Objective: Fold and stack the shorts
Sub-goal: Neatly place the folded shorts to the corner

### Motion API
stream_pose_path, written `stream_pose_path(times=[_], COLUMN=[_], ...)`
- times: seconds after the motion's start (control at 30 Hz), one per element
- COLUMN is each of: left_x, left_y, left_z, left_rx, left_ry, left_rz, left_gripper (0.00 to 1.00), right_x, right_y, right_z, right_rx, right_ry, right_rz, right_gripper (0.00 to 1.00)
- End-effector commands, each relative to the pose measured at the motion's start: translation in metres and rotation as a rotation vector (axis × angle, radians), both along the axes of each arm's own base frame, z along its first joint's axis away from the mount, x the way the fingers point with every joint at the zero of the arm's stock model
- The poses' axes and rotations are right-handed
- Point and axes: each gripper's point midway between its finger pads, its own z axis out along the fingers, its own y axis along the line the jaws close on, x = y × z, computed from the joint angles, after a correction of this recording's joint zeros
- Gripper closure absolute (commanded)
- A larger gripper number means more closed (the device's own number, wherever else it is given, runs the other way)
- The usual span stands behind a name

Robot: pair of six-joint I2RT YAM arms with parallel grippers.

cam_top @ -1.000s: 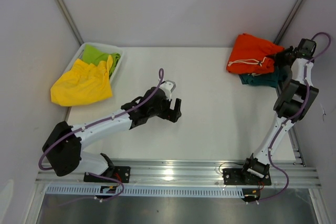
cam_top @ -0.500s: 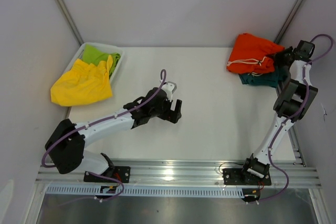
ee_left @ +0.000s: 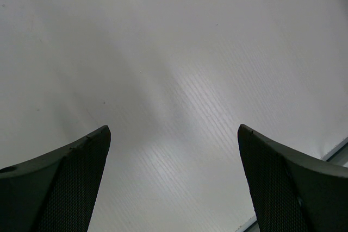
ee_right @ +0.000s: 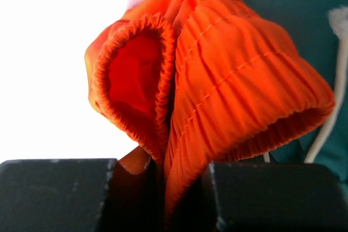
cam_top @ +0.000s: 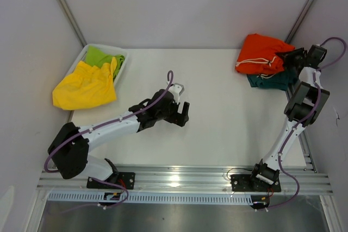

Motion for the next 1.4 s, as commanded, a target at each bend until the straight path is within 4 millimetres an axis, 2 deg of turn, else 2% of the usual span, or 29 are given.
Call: stream_pose_path(times=[0.0, 0.1, 0.13, 0.17, 0.2, 0.23, 0.37, 0.43, 0.47, 0.5, 0.53, 0.57, 0.6, 0.63, 0.67, 0.8, 0.87, 1.03, 1.1, 1.2, 1.27, 1.37], left_x=[0.007, 0.007, 0.007, 0.006, 0.006, 0.005, 0.005, 0.005, 0.005, 0.005, 0.005, 0.005, 0.005, 0.005, 0.004, 0.000, 0.000, 0.000, 0.000, 0.000, -0.001, -0.002], left_y=[-0.009, -0.010, -0.010, -0.009, -0.009, -0.008, -0.009, -0.009, -0.008, -0.008, -0.008, -0.007, -0.008, -0.008, -0.008, -0.005, -0.004, -0.002, -0.002, -0.003, -0.003, -0.002], left_z=[0.018, 0.015, 0.017, 0.017, 0.017, 0.016, 0.016, 0.016, 0.016, 0.017, 0.017, 0.017, 0.017, 0.017, 0.017, 0.016, 0.020, 0.018, 0.019, 0.018, 0.018, 0.019], left_rx=[-0.026, -0.025, -0.028, -0.029, -0.030, -0.032, -0.033, -0.034, -0.034, -0.035, -0.034, -0.035, -0.037, -0.039, -0.040, -0.046, -0.051, -0.047, -0.049, -0.053, -0.056, -0.056], left_ry=[-0.042, -0.035, -0.038, -0.038, -0.041, -0.041, -0.038, -0.039, -0.039, -0.042, -0.044, -0.045, -0.045, -0.045, -0.044, -0.042, -0.052, -0.056, -0.057, -0.057, -0.054, -0.056], left_rz=[-0.020, -0.023, -0.023, -0.022, -0.023, -0.021, -0.024, -0.025, -0.025, -0.026, -0.023, -0.023, -0.022, -0.023, -0.024, -0.025, -0.023, -0.021, -0.022, -0.024, -0.025, -0.026], left_gripper=[0.01, 0.01, 0.01, 0.01, 0.01, 0.01, 0.01, 0.01, 0.01, 0.01, 0.01, 0.01, 0.01, 0.01, 0.01, 0.01, 0.01, 0.01, 0.01, 0.01, 0.01, 0.01], right_x=[-0.084, -0.090, -0.100, -0.104, -0.110, -0.118, -0.122, -0.121, -0.126, -0.126, -0.127, -0.124, -0.129, -0.132, -0.131, -0.130, -0.130, -0.127, -0.125, -0.113, -0.114, -0.103], right_y=[-0.163, -0.165, -0.162, -0.161, -0.169, -0.166, -0.169, -0.168, -0.163, -0.165, -0.157, -0.157, -0.150, -0.151, -0.147, -0.144, -0.143, -0.123, -0.114, -0.084, -0.069, -0.050], right_z=[-0.114, -0.103, -0.116, -0.118, -0.109, -0.119, -0.114, -0.102, -0.108, -0.094, -0.095, -0.086, -0.091, -0.080, -0.079, -0.087, -0.098, -0.115, -0.105, -0.101, -0.104, -0.091], right_rx=[0.304, 0.293, 0.314, 0.323, 0.320, 0.335, 0.329, 0.331, 0.342, 0.335, 0.336, 0.328, 0.350, 0.337, 0.336, 0.303, 0.314, 0.336, 0.326, 0.328, 0.368, 0.430], right_ry=[0.209, 0.166, 0.194, 0.193, 0.163, 0.173, 0.159, 0.120, 0.131, 0.102, 0.101, 0.085, 0.094, 0.067, 0.052, 0.072, 0.081, 0.114, 0.083, 0.096, 0.093, 0.054], right_rz=[-0.558, -0.615, -0.648, -0.661, -0.688, -0.703, -0.721, -0.737, -0.748, -0.770, -0.774, -0.779, -0.802, -0.831, -0.842, -0.860, -0.860, -0.825, -0.830, -0.803, -0.816, -0.838], right_gripper=[1.00, 1.00, 1.00, 1.00, 1.00, 1.00, 1.00, 1.00, 1.00, 1.00, 1.00, 1.00, 1.00, 1.00, 1.00, 1.00, 1.00, 1.00, 1.00, 1.00, 1.00, 1.00])
